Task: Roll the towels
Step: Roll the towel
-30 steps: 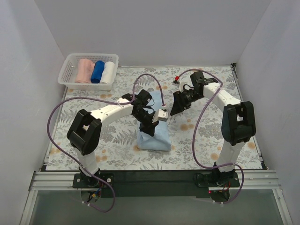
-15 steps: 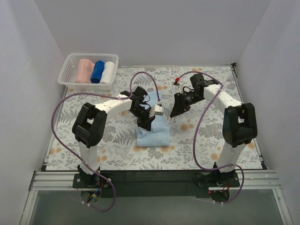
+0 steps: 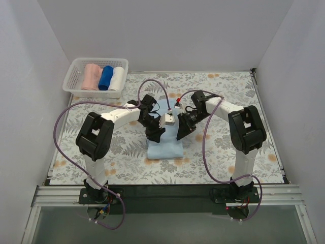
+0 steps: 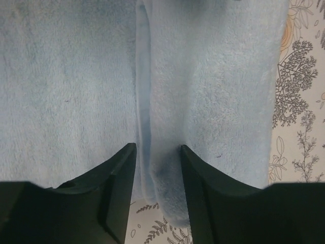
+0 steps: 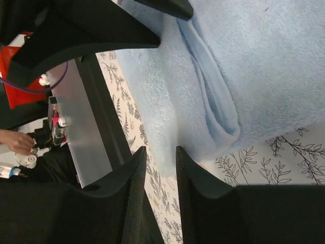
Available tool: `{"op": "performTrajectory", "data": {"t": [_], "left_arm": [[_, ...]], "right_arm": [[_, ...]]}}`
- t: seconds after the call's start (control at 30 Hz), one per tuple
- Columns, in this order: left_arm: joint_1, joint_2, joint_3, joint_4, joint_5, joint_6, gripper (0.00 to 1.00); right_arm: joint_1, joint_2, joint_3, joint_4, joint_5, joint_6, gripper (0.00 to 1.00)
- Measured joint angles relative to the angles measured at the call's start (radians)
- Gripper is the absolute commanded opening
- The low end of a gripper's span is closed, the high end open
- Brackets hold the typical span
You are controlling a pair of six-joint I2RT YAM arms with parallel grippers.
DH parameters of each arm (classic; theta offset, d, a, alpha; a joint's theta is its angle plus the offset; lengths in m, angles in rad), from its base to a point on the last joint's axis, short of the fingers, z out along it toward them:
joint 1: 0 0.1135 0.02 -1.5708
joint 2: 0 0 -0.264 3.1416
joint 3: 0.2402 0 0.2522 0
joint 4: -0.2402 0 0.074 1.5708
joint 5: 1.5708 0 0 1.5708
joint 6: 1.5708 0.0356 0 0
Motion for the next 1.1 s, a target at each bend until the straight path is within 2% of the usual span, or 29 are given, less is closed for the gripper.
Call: {"op": "performTrajectory", "data": {"t": [0.13,0.3,0.4,0.5,0.57,0.67,0.8,0.9,1.0,1.1], "left_arm": [[0.008,-0.084,-0.076,0.018,-0.049,0.008,0.45],[0.009,-0.237,-0.158,0.057,-0.119,0.022,0.61],[0.009,-0.346,-0.207,0.092,-0.141,0.027,0.66],[0.007,-0.456,-0.242,0.115,-0.159,0.031,0.71],[0.007,-0.515,-0.257,0.129,-0.161,0.022,0.78],[0.006,-0.580,-0.275,0.159,-0.154,-0.050,0.78],[0.014,-0.594,-0.282,0.214,-0.089,-0.222,0.75],[0.046,-0.602,-0.304,0.269,-0.007,-0.362,0.79],[0.117,-0.645,-0.325,0.329,0.060,-0.480,0.81],[0.212,-0.706,-0.325,0.379,0.128,-0.569,0.81]], "right_arm": [[0.008,0.006,0.000,0.022,0.023,0.002,0.30],[0.022,0.023,-0.009,0.058,0.081,0.007,0.29],[0.026,0.033,-0.018,0.062,0.113,0.011,0.29],[0.027,0.010,-0.018,0.063,0.113,0.013,0.35],[0.027,-0.030,-0.018,0.064,0.103,0.016,0.36],[0.029,-0.106,-0.018,0.083,0.036,0.042,0.34],[0.057,-0.169,-0.038,0.188,-0.064,0.139,0.35],[0.109,-0.151,-0.064,0.282,-0.115,0.250,0.47],[0.169,-0.113,-0.099,0.454,-0.144,0.406,0.53],[0.217,-0.090,-0.167,0.678,-0.164,0.595,0.53]]}}
